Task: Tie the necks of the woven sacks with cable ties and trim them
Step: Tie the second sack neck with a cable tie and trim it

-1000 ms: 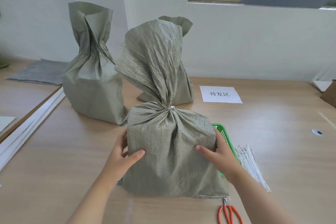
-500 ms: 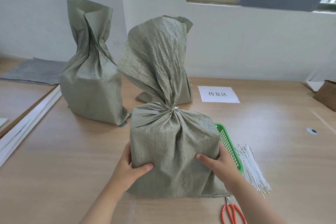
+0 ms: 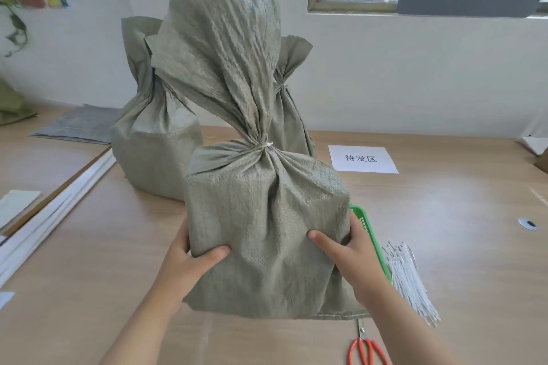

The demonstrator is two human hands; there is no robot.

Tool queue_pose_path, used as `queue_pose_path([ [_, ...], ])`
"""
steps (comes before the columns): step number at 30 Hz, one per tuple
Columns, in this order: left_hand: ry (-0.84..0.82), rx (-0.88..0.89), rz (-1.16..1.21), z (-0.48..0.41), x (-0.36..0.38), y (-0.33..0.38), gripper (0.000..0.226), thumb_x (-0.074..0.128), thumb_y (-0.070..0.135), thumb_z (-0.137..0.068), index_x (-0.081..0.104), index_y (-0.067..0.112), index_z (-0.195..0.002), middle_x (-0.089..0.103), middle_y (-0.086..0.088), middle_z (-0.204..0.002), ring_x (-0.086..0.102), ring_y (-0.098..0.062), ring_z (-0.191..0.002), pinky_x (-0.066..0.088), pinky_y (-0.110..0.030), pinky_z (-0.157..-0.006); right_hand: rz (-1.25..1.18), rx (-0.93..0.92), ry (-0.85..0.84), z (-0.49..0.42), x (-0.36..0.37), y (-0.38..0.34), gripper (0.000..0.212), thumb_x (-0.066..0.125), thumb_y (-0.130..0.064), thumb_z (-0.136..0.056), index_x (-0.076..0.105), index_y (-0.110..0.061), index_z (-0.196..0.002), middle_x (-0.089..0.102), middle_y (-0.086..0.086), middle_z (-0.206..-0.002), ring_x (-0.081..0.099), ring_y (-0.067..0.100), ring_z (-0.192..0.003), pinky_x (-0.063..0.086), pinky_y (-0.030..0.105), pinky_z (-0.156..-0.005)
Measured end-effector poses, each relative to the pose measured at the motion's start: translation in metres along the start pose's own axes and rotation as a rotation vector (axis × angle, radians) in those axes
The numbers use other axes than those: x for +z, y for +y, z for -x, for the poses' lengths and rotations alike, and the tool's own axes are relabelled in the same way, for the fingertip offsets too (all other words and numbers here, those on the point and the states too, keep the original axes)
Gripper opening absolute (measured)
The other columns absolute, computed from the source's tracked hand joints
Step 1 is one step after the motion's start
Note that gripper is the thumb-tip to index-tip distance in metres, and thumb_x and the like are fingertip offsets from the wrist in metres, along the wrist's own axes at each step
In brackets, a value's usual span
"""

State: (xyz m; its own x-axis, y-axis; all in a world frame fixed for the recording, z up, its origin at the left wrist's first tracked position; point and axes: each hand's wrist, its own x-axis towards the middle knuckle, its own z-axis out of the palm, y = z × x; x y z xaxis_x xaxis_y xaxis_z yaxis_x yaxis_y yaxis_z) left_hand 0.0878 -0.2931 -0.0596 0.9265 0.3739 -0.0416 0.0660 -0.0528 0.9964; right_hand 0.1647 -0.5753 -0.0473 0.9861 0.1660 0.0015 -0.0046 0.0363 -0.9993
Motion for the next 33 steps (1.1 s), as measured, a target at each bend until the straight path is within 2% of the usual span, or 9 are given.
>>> queue_pose_path([
  [4,0.033,0.037,-0.027,0.017,0.042,0.026,0.074,0.086,0.045,-0.046,0.060,0.042,-0.116,0.073,0.019,-0.109,0.069,-0.003,-0.101,0.055,-0.034,-0.082,-0.004,-0.039,-0.012,0.000,-0.044,-0.019,0.053,0.088,-0.025,-0.072,0.063,-0.036,-0.117,0.073,-0.013,-0.106,0.071,0.010,-0.099,0.060,0.034,-0.080],
  [7,0.053,0.050,-0.015,0.027,0.080,0.045,0.074,0.085,0.047,-0.045,0.063,0.036,-0.114,0.075,0.016,-0.106,0.071,-0.006,-0.097,0.056,-0.030,-0.076,-0.022,-0.051,-0.022,-0.001,-0.081,-0.034,0.048,0.086,-0.025,-0.074,0.063,-0.038,-0.115,0.074,-0.010,-0.108,0.071,0.011,-0.100,0.059,0.038,-0.083],
  [10,0.057,0.072,-0.007,0.031,0.114,0.062,0.071,0.086,0.045,-0.046,0.064,0.038,-0.113,0.075,0.014,-0.107,0.072,-0.008,-0.098,0.056,-0.034,-0.080,-0.024,-0.065,-0.019,-0.002,-0.115,-0.049,0.042,0.084,-0.026,-0.076,0.065,-0.036,-0.112,0.074,-0.009,-0.106,0.071,0.012,-0.100,0.059,0.040,-0.084],
  [15,0.018,0.087,0.003,0.024,0.163,0.080,0.069,0.088,0.045,-0.047,0.066,0.033,-0.111,0.076,0.009,-0.105,0.073,-0.013,-0.098,0.057,-0.038,-0.080,-0.042,-0.078,0.045,-0.004,-0.158,-0.069,0.037,0.082,-0.024,-0.077,0.065,-0.035,-0.108,0.075,-0.014,-0.097,0.072,0.006,-0.090,0.058,0.026,-0.071],
  [20,-0.065,0.097,-0.004,0.000,0.207,0.089,0.066,0.087,0.046,-0.047,0.066,0.033,-0.109,0.076,0.013,-0.102,0.073,-0.010,-0.096,0.057,-0.035,-0.080,-0.041,-0.092,0.169,-0.008,-0.192,-0.081,0.036,0.082,-0.025,-0.078,0.065,-0.035,-0.108,0.075,-0.014,-0.096,0.072,0.006,-0.089,0.058,0.026,-0.070],
  [24,-0.146,0.105,-0.016,-0.016,0.241,0.097,0.055,0.088,0.036,-0.057,0.065,0.035,-0.107,0.075,0.019,-0.099,0.072,-0.004,-0.093,0.056,-0.027,-0.076,-0.011,-0.105,0.236,-0.014,-0.220,-0.089,0.034,0.081,-0.024,-0.079,0.066,-0.033,-0.108,0.075,-0.012,-0.097,0.072,0.008,-0.092,0.059,0.033,-0.077],
  [28,-0.189,0.135,-0.050,-0.026,0.280,0.107,0.066,0.085,0.053,-0.048,0.063,0.038,-0.109,0.073,0.022,-0.102,0.070,0.001,-0.095,0.055,-0.031,-0.082,-0.007,-0.127,0.267,-0.024,-0.260,-0.095,0.039,0.082,-0.028,-0.077,0.065,-0.030,-0.112,0.075,-0.009,-0.101,0.072,0.011,-0.095,0.059,0.036,-0.079],
  [33,-0.191,0.192,-0.109,-0.037,0.345,0.127,0.057,0.087,0.049,-0.055,0.064,0.040,-0.107,0.074,0.022,-0.101,0.070,-0.001,-0.096,0.055,-0.033,-0.083,-0.005,-0.152,0.250,-0.052,-0.325,-0.102,0.038,0.082,-0.030,-0.077,0.065,-0.029,-0.111,0.075,-0.009,-0.102,0.072,0.012,-0.097,0.059,0.041,-0.084],
])
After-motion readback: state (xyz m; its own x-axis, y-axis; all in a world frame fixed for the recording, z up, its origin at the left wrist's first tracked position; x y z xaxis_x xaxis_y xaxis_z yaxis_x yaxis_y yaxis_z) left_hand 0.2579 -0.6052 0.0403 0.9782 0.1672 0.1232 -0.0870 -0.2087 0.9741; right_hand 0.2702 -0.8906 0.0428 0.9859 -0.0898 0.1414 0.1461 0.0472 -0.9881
